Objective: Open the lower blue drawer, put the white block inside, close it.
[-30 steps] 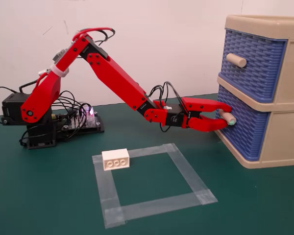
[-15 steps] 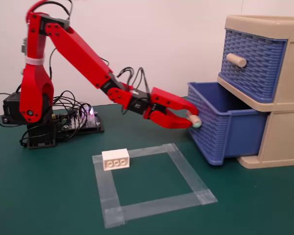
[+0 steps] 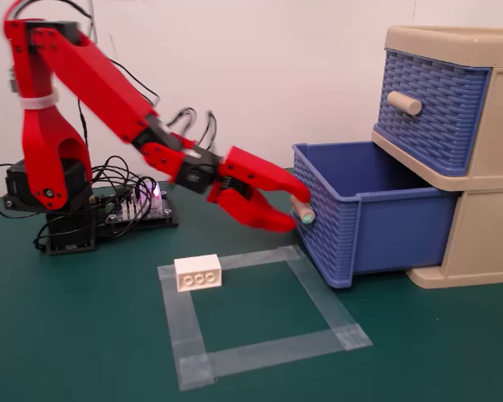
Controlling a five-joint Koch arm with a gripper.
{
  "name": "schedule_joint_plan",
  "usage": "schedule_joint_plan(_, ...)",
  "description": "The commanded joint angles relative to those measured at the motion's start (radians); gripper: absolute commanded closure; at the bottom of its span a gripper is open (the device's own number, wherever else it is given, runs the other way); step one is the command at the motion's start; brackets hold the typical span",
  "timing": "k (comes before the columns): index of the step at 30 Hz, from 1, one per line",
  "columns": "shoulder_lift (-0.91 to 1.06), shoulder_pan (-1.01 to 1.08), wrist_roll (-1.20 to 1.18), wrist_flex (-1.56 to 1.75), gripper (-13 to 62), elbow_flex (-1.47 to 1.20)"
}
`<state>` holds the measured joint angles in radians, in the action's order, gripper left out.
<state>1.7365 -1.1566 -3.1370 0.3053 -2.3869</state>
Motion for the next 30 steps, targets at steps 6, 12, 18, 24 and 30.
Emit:
schedule_joint_plan(6,0.512,0.026,0.037,-1.071,15.8,0.218)
schedule_joint_plan(12,0.304,0.058,0.591,-1.661,15.8,0.604)
schedule_joint_plan(18,0.091,0.095,1.232,-1.689,15.9,0.699)
schedule_joint_plan(24,-0.037,0.144,1.813,-1.671,16.0,0.762)
schedule_joint_plan(30,-0.040,0.170,2.103,-1.736,15.9,0.730)
